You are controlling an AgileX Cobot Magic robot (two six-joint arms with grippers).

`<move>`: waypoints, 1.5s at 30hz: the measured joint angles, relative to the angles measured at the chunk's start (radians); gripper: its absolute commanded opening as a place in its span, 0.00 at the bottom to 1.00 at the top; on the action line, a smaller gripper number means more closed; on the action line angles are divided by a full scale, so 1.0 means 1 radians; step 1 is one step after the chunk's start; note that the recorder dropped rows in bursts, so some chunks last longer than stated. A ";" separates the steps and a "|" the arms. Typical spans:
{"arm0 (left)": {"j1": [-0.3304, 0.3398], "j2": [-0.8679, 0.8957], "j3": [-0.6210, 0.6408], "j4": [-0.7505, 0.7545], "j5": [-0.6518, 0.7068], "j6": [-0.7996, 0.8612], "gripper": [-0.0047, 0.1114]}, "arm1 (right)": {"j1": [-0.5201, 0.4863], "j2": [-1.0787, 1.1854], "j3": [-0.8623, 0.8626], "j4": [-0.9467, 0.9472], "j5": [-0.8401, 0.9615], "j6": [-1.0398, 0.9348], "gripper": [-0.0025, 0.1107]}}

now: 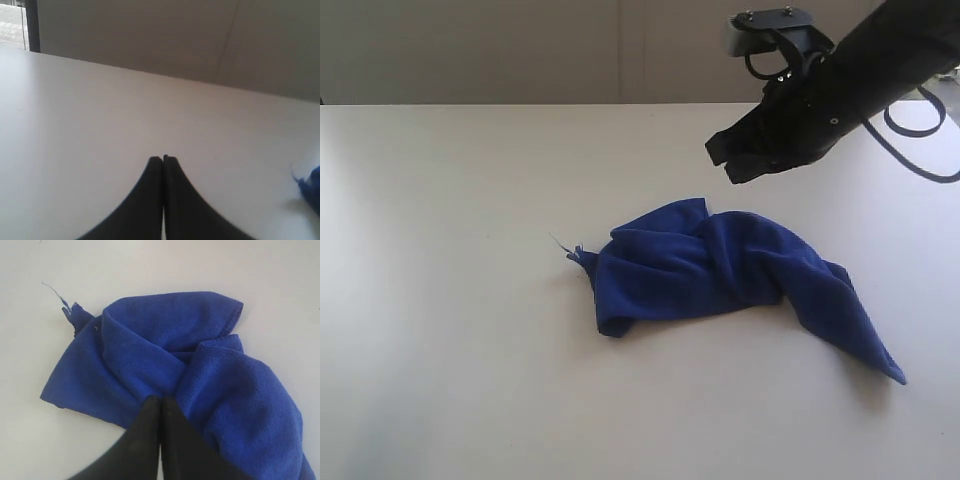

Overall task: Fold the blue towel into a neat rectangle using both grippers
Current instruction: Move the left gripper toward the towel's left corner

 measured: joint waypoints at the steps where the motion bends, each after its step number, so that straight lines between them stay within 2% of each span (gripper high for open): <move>1: 0.000 0.000 0.000 -0.001 -0.029 -0.023 0.04 | 0.000 0.000 0.000 0.000 0.000 0.000 0.02; 4: 0.000 0.000 0.000 -0.017 -0.101 -0.058 0.04 | 0.000 -0.002 0.000 -0.002 0.000 0.000 0.02; 6: 0.000 0.042 -0.018 -0.030 0.006 -0.079 0.04 | 0.000 -0.002 0.002 -0.004 0.000 0.000 0.02; 8: 0.000 0.147 -0.075 -0.033 0.119 -0.079 0.04 | 0.000 -0.002 0.003 -0.004 0.000 0.000 0.02; 12: -0.015 0.474 -0.222 -0.035 0.165 -0.063 0.04 | 0.000 -0.002 0.003 -0.004 0.000 0.000 0.02; 14: -0.090 0.701 -0.328 -0.049 0.169 -0.026 0.04 | 0.000 -0.002 0.003 -0.004 0.000 0.000 0.02; 19: -0.303 1.073 -0.530 -0.057 0.086 0.011 0.04 | 0.000 -0.002 0.003 -0.004 0.000 0.000 0.02; 22: -0.384 1.262 -0.653 -0.077 0.064 0.008 0.04 | 0.000 -0.002 0.003 -0.004 0.000 0.000 0.02; 26: -0.401 1.448 -0.790 -0.137 0.064 -0.024 0.04 | 0.000 -0.002 0.003 -0.004 0.000 0.000 0.02; 30: -0.401 1.554 -0.893 -0.232 0.091 -0.034 0.05 | 0.000 -0.002 0.003 -0.004 0.000 0.000 0.02; 40: -0.401 1.737 -1.073 -0.386 0.236 0.005 0.41 | 0.000 -0.002 0.003 -0.004 0.000 0.000 0.02; 43: -0.401 1.773 -1.102 -0.503 0.257 0.080 0.47 | 0.000 -0.002 0.003 -0.004 0.000 0.000 0.02; 45: -0.401 1.794 -1.114 -0.609 0.269 0.172 0.47 | 0.000 -0.002 0.003 -0.004 0.000 0.000 0.02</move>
